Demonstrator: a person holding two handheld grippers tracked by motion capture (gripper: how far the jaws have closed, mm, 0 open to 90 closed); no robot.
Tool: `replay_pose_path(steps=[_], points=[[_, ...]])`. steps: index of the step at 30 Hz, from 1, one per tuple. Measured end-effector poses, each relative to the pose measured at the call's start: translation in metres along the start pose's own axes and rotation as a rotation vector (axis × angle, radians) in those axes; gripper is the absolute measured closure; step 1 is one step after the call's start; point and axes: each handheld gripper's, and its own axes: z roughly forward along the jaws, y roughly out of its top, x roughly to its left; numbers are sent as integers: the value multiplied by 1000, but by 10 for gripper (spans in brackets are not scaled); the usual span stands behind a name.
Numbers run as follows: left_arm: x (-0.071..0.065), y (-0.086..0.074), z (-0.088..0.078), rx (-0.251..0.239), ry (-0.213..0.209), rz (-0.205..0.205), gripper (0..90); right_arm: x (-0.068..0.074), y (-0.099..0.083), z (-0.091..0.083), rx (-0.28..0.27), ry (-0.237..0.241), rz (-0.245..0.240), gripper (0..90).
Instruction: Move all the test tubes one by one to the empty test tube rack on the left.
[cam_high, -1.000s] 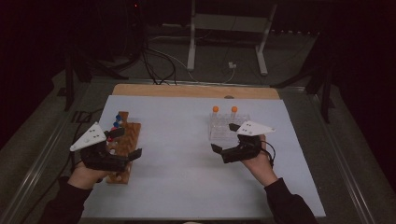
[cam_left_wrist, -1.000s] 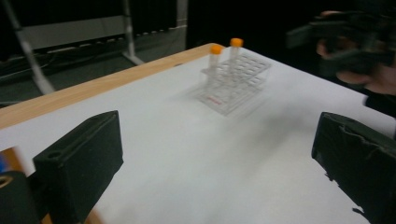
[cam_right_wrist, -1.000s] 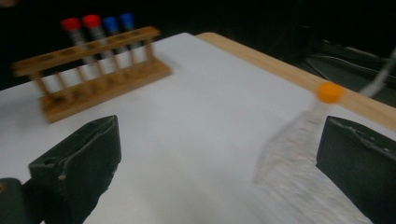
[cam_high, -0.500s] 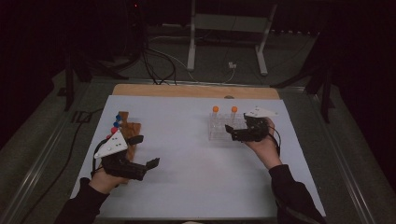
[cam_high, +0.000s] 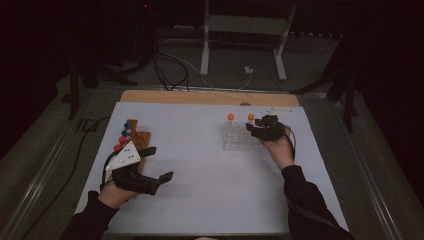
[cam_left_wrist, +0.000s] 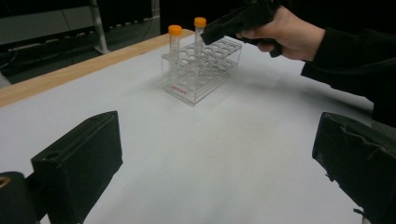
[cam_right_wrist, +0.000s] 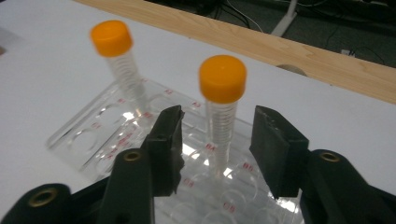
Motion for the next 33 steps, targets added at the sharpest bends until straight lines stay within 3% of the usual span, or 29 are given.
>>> replay_pose_path(steps=[6,11,14,27,33], points=[[1,-1,0,1,2,-3,25,-1,-1,10,17,-15,-1,631],[2,-1,1,3,-3,-9,25,1,-1,9,7,-27,-20,741],[2,-2,1,5,-1,-11,25,2,1,7,0,-25,-21,749],[3,-2,1,3,-10,-19,25,8,23,-29,-92,-41,-65,750],[1,-1,2,5,-21,-17,25,15,27,-47,-129,-21,-85,750]])
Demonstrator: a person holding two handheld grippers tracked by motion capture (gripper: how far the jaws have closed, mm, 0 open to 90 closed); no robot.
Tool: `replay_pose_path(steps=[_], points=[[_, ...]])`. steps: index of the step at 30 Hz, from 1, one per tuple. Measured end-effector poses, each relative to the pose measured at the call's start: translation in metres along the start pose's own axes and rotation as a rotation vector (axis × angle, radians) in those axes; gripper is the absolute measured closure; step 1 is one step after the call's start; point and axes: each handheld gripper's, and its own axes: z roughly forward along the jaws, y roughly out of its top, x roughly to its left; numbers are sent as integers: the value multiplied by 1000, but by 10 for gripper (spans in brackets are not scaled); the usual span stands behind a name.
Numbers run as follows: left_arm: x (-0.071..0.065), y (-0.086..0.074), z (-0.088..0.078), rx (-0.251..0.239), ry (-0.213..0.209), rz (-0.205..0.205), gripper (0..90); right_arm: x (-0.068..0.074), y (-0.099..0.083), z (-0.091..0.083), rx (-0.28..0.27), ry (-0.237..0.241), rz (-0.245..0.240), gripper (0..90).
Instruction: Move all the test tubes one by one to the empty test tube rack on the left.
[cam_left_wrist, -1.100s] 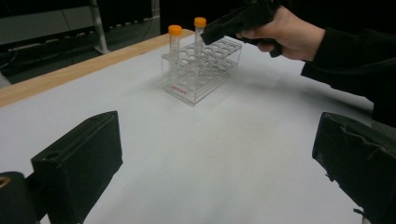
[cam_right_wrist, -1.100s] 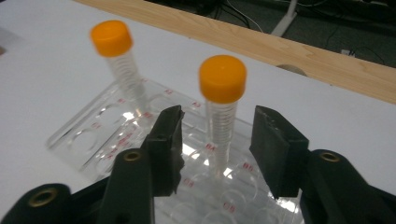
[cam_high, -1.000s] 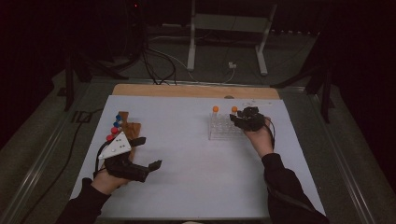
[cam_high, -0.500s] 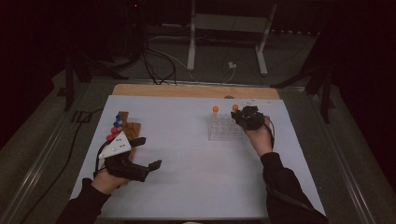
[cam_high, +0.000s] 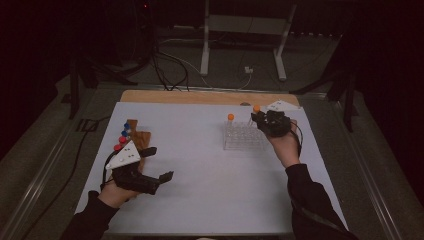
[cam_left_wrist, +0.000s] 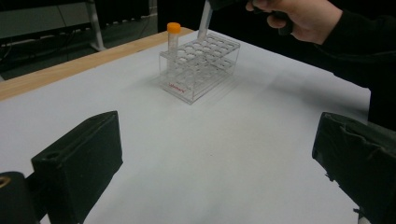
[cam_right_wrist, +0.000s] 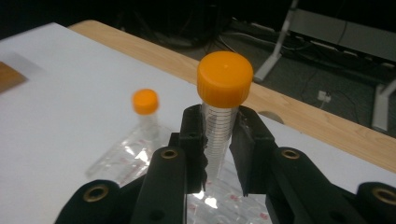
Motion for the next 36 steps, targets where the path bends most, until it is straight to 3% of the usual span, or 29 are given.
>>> replay_pose_path(steps=[5,12,23,36], points=[[-1,2,1,0,-13,-1,26,12,-1,-13,-15,35,-29,750],[-5,4,6,9,-27,4,27,38,-10,-28,-13,124,-65,750],[-11,8,19,20,-68,7,27,83,-30,-36,18,281,-117,750],[-23,23,39,22,-129,25,46,121,-36,-40,33,396,-176,751]])
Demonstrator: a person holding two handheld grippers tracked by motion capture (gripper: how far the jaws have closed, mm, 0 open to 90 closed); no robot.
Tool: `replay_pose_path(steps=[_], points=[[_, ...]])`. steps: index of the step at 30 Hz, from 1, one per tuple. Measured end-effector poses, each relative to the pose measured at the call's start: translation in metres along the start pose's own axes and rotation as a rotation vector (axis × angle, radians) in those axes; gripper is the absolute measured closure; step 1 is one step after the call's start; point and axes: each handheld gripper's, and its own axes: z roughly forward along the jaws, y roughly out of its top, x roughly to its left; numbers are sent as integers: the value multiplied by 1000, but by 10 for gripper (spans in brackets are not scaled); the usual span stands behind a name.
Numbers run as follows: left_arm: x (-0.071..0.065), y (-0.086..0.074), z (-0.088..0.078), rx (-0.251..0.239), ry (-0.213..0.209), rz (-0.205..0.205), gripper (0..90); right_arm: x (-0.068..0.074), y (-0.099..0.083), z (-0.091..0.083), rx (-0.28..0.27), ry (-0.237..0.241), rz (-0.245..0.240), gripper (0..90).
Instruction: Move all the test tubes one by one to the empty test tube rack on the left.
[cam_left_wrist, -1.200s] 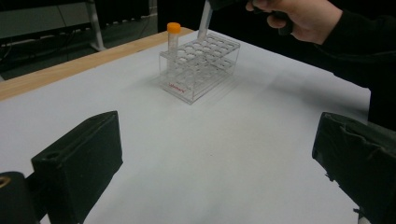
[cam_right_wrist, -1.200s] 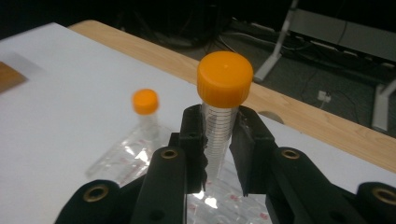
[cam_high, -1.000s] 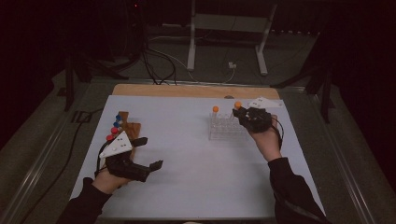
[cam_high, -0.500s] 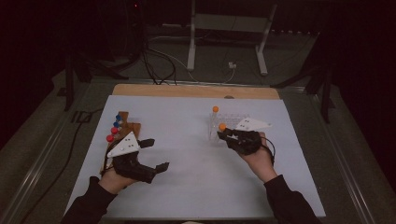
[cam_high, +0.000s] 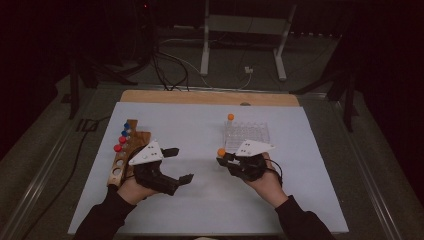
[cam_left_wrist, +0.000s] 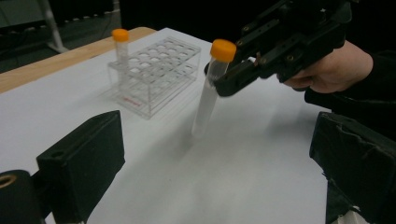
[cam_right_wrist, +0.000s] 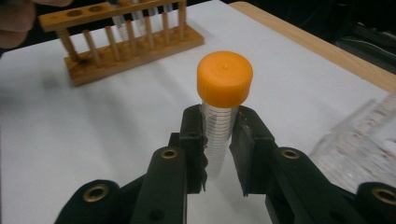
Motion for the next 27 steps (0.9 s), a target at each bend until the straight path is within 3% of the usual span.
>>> replay_pose_path(steps=[9,27], points=[[-1,8,11,-19,-17,14,173,14,1,6,9,51,-17,750],[-11,19,51,2,-61,73,593,24,2,8,11,84,-36,750]])
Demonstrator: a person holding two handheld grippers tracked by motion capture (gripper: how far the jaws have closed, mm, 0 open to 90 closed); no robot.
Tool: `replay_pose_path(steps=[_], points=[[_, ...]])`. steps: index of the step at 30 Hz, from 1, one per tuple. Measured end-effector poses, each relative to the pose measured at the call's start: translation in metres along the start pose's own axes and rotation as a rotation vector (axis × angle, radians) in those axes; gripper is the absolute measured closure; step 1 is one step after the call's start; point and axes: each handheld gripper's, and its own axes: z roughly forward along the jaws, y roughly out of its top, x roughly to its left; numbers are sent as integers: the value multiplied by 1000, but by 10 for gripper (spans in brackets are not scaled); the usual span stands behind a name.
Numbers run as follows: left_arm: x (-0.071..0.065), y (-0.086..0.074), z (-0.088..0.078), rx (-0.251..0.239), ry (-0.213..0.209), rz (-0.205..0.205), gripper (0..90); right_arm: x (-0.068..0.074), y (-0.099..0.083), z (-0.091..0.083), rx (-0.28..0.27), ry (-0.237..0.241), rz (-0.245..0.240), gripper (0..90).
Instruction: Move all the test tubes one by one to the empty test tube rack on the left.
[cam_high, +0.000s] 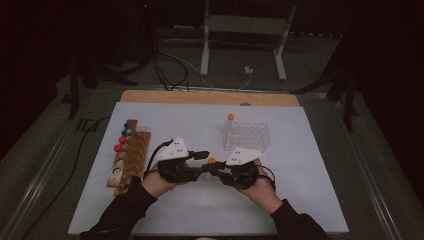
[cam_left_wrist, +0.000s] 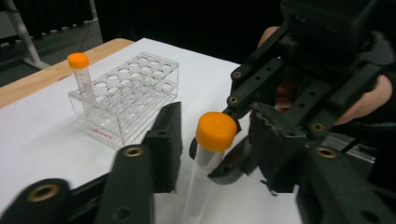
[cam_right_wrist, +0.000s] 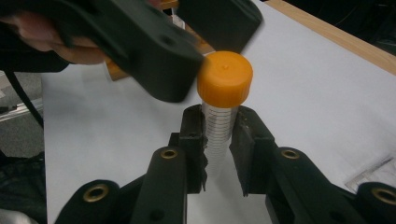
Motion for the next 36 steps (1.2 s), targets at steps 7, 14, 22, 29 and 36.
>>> replay_pose_path(steps=[7,14,22,29,36], points=[[1,0,4,10,4,10,705,0,0,-1,-8,4,3,748],[7,6,-10,-4,42,19,715,-6,0,-4,-40,3,39,602],[21,12,-47,-52,134,2,716,-12,2,-12,-79,-60,55,319],[37,13,-98,-104,267,-25,716,-13,2,-11,-86,-94,74,92],[45,2,-157,-147,400,-66,716,-14,1,-12,-96,-70,86,0]])
